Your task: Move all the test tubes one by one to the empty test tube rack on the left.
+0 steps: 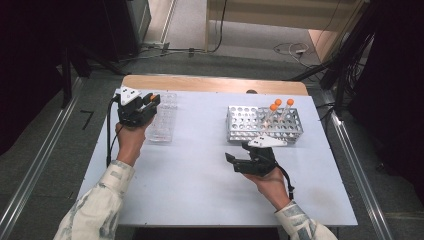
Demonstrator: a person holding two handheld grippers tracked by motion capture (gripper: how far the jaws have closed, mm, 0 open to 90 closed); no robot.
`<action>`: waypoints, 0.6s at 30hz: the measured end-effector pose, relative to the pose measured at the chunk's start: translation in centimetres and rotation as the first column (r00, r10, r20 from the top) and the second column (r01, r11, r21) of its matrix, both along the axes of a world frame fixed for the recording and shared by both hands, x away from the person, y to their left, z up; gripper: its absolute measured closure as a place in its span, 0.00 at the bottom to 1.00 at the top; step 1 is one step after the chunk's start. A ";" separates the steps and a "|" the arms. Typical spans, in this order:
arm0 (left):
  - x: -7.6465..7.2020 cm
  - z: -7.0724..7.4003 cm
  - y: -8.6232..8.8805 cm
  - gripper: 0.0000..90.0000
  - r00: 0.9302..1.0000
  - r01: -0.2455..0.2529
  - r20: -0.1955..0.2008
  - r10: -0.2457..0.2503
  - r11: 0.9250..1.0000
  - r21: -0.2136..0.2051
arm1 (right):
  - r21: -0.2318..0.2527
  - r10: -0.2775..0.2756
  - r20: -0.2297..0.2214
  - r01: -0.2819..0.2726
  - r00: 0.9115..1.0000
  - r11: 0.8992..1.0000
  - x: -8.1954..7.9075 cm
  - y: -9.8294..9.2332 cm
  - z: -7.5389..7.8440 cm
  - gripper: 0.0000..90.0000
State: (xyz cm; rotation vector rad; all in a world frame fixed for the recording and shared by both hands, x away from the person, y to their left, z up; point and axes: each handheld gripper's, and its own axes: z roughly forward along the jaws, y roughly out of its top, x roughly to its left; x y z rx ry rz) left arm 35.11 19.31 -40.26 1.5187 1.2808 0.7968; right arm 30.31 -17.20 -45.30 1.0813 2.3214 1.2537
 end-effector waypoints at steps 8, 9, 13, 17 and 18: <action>0.1 -0.8 -0.4 0.78 1.000 0.000 -0.012 0.000 0.999 0.034 | -0.002 0.002 -0.006 -0.002 1.000 1.000 0.0 0.1 -0.1 0.27; 0.1 -0.9 -0.4 0.78 1.000 -0.001 -0.015 0.001 0.999 0.036 | -0.002 0.001 -0.006 -0.001 1.000 1.000 0.0 0.1 -0.1 0.27; 0.1 -1.4 -0.3 0.78 1.000 -0.003 -0.029 0.004 0.999 0.034 | -0.003 0.001 -0.006 -0.001 1.000 1.000 0.0 0.1 -0.1 0.27; 0.1 -1.7 -0.3 0.78 0.999 0.003 -0.041 -0.001 0.999 0.044 | -0.007 0.002 -0.007 -0.002 1.000 1.000 0.0 0.1 -0.2 0.27; 0.1 -1.7 -0.3 0.77 0.999 0.004 -0.042 -0.002 0.999 0.046 | -0.006 0.002 -0.008 -0.002 1.000 1.000 0.0 0.1 -0.2 0.27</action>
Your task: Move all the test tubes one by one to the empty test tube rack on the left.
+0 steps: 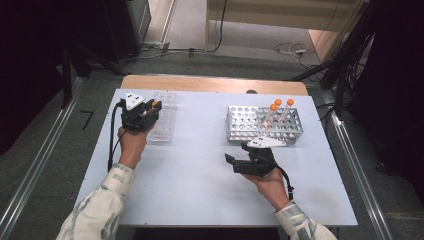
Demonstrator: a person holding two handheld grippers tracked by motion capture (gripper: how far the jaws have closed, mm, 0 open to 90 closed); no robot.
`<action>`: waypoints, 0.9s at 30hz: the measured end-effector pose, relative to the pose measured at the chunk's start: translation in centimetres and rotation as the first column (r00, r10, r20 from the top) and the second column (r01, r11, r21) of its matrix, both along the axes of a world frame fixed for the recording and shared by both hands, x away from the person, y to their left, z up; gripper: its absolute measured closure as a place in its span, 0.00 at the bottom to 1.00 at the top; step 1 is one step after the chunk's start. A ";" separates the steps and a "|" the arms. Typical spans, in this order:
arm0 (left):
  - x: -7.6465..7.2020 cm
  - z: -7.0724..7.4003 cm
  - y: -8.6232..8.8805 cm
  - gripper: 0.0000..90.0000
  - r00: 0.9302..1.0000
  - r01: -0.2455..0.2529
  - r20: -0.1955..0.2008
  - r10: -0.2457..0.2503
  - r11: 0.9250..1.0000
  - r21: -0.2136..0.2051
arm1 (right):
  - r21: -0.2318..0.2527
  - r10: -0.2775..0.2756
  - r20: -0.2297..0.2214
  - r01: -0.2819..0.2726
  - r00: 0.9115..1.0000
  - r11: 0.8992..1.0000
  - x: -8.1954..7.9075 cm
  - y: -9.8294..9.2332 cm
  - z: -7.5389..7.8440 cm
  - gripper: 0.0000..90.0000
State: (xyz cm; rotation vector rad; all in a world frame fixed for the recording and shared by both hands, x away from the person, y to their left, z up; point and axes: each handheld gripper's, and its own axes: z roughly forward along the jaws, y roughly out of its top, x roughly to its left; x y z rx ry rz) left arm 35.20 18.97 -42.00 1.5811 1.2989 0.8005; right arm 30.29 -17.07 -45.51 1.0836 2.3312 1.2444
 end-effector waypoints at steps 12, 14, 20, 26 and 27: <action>-0.3 0.2 0.4 0.70 1.000 0.003 0.007 -0.003 1.000 -0.014 | -0.001 0.000 -0.002 0.000 1.000 1.000 0.0 0.0 0.0 0.27; -0.4 0.3 0.4 0.68 1.000 0.007 0.011 -0.007 1.000 -0.022 | 0.000 -0.002 -0.001 0.002 1.000 1.000 0.0 0.0 0.0 0.27; -1.0 0.7 0.1 0.54 1.000 0.025 0.011 -0.024 0.999 -0.035 | 0.005 -0.007 0.003 0.007 1.000 1.000 0.0 -0.1 0.1 0.27; -2.8 1.2 -0.6 0.30 0.999 0.025 0.036 -0.023 0.999 -0.043 | 0.005 -0.042 0.014 0.042 0.999 0.999 0.3 -0.8 0.2 0.28; -3.2 1.2 -0.7 0.27 0.999 0.034 0.036 -0.032 0.998 -0.045 | 0.010 -0.052 0.015 0.051 0.999 0.999 0.4 -1.0 0.3 0.28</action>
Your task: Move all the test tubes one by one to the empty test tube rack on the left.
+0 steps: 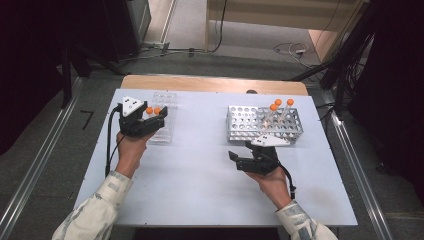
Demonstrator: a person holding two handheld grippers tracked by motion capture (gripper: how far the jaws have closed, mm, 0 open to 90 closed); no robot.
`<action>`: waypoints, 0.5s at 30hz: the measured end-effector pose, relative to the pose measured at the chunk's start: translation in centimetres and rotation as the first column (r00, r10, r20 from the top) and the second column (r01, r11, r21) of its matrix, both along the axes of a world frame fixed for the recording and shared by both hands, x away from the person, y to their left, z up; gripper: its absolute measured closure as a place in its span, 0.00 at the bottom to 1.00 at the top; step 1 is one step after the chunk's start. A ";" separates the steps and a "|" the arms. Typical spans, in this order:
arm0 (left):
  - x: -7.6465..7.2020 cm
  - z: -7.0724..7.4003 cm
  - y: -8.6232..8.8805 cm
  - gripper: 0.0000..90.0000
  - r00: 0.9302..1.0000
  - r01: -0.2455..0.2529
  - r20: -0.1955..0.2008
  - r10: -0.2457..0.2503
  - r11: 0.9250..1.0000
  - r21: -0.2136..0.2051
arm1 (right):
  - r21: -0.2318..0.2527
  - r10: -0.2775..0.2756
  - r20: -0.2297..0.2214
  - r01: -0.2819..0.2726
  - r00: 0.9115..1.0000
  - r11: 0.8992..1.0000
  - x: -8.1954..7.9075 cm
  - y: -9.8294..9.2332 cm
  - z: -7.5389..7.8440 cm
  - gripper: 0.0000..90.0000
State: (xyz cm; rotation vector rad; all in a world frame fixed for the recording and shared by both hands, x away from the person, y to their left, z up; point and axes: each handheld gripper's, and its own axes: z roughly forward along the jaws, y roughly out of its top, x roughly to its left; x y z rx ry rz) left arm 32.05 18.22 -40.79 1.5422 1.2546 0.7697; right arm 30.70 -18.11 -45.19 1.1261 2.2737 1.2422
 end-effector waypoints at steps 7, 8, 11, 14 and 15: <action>-2.9 -1.2 -1.0 0.23 0.998 0.069 0.001 -0.069 0.997 -0.019 | 0.013 -0.070 0.030 0.070 0.997 0.997 0.6 -1.5 0.6 0.29; -3.3 -1.4 -1.0 0.23 0.997 0.076 -0.001 -0.076 0.997 -0.025 | 0.018 -0.077 0.034 0.076 0.996 0.997 0.7 -1.7 0.7 0.29; -4.2 -2.2 -1.2 0.22 0.995 0.096 -0.010 -0.096 0.995 -0.027 | 0.023 -0.101 0.040 0.100 0.994 0.995 1.0 -2.2 1.0 0.29; -4.9 -2.9 -1.2 0.20 0.993 0.115 -0.023 -0.116 0.992 -0.043 | 0.031 -0.125 0.049 0.123 0.991 0.992 1.3 -2.8 1.2 0.29; -5.1 -3.2 -1.2 0.20 0.993 0.117 -0.027 -0.119 0.992 -0.052 | 0.027 -0.137 0.054 0.136 0.989 0.990 1.4 -2.9 1.3 0.29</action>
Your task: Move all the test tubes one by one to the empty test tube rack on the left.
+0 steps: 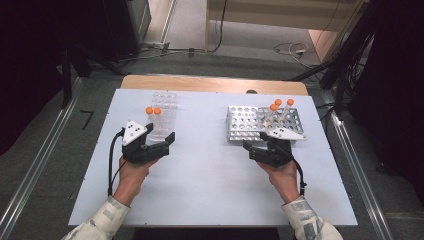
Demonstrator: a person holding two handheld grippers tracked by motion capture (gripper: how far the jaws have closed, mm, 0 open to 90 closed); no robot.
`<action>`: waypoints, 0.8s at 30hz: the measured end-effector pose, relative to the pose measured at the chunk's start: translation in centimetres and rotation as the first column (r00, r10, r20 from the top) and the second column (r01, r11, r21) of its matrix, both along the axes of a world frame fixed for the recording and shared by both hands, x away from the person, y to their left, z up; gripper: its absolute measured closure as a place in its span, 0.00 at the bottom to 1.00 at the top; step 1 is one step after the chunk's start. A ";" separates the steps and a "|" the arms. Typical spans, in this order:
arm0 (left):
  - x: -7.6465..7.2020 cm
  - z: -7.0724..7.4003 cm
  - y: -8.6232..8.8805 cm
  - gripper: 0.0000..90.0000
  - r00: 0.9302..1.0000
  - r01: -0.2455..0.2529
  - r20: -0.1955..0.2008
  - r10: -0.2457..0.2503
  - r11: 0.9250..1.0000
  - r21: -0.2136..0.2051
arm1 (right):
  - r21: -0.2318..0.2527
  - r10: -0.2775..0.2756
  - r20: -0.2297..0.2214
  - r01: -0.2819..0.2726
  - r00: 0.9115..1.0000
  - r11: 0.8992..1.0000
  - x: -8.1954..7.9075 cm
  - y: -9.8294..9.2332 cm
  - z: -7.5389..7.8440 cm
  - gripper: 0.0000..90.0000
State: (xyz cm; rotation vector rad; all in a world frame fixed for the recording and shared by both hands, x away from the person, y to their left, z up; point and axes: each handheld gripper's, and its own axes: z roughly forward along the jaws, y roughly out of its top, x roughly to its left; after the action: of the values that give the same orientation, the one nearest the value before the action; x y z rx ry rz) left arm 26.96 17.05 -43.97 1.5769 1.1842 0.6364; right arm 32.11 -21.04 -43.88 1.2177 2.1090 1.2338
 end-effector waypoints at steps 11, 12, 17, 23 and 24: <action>-1.3 -1.1 -0.6 0.18 1.000 0.022 -0.017 -0.022 0.999 0.027 | -0.010 -0.163 0.035 0.164 0.986 0.986 2.6 -2.3 0.2 0.33; -1.4 -1.1 -0.6 0.18 1.000 0.021 -0.014 -0.021 0.999 0.029 | -0.007 -0.173 0.033 0.173 0.984 0.985 2.9 -2.5 0.1 0.33; -1.5 -1.1 -0.6 0.18 1.000 0.018 -0.011 -0.018 0.999 0.031 | -0.008 -0.223 0.032 0.223 0.974 0.975 4.4 -3.0 -0.2 0.35; -1.4 -1.2 -0.7 0.19 1.000 0.024 -0.016 -0.023 0.999 0.033 | -0.020 -0.258 0.030 0.259 0.966 0.966 6.1 -2.9 -0.6 0.43; -1.4 -1.3 -0.7 0.19 1.000 0.023 -0.016 -0.023 0.999 0.033 | -0.028 -0.264 0.036 0.265 0.964 0.964 6.4 -2.8 -0.6 0.45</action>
State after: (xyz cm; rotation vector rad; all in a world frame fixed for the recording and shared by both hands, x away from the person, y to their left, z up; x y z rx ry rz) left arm 25.51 16.33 -45.23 1.6242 1.1706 0.6326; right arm 38.49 -23.86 -44.51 1.4028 1.8627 1.0874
